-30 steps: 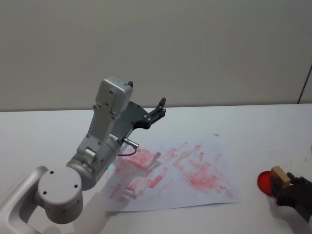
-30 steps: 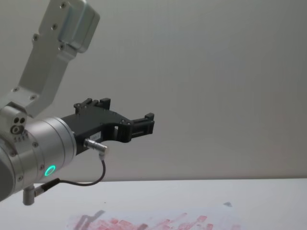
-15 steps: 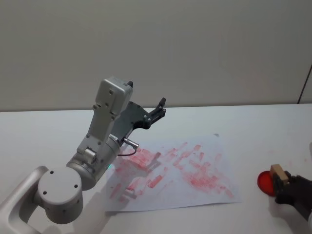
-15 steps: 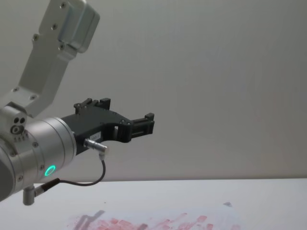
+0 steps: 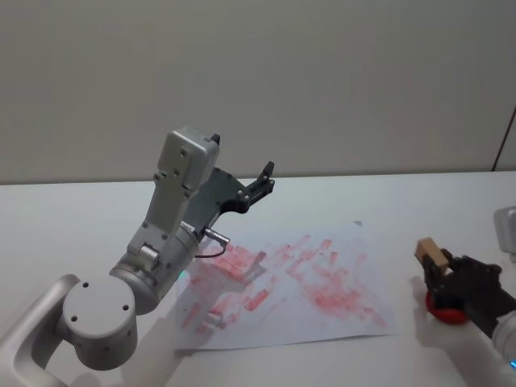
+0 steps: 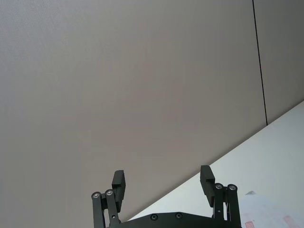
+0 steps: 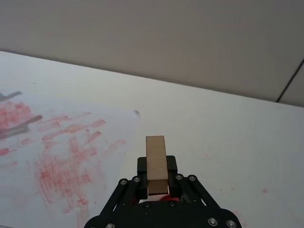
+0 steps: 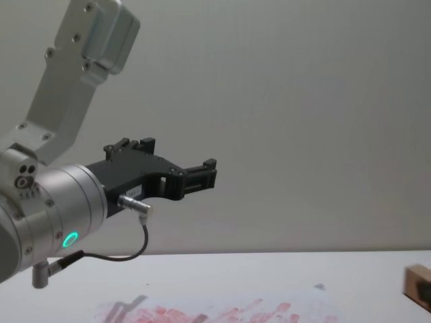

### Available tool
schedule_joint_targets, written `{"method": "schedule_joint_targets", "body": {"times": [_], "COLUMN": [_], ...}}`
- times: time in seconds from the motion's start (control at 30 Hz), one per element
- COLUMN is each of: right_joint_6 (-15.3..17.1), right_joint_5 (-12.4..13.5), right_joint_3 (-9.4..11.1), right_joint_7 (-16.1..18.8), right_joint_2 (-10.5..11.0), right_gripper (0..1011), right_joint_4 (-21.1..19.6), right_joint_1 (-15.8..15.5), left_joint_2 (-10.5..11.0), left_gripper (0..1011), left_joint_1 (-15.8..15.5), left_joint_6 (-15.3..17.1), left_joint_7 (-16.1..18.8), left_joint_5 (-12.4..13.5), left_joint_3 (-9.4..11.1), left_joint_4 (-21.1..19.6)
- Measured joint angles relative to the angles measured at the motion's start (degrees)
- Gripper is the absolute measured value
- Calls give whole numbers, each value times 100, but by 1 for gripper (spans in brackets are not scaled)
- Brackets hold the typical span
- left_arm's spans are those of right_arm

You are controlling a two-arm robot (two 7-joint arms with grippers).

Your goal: Use the one hand to pick up the stamp and affix it onto the A4 paper.

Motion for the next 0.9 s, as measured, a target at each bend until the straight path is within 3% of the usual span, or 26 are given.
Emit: {"method": "schedule_joint_targets", "body": {"times": [0.47,0.63,0.9], "right_joint_6": [-203,-101,211], "right_joint_5": [-124,-127,-195], "right_joint_3": [-163,-252,-371], "right_joint_7": [1119,1626,2166], "right_joint_2": [-251,-402,-570], "right_gripper": [216,216,216], "right_joint_4": [409,738,1181], "right_joint_1": [577,875,1205], "left_joint_2": [0,0,0], "left_gripper": [1001,1001,1001], "left_joint_1": [0,0,0], "left_joint_6": [0,0,0], "left_joint_7": [0,0,0], "left_joint_5": [0,0,0], "left_joint_3": [0,0,0], "left_joint_4": [0,0,0]}}
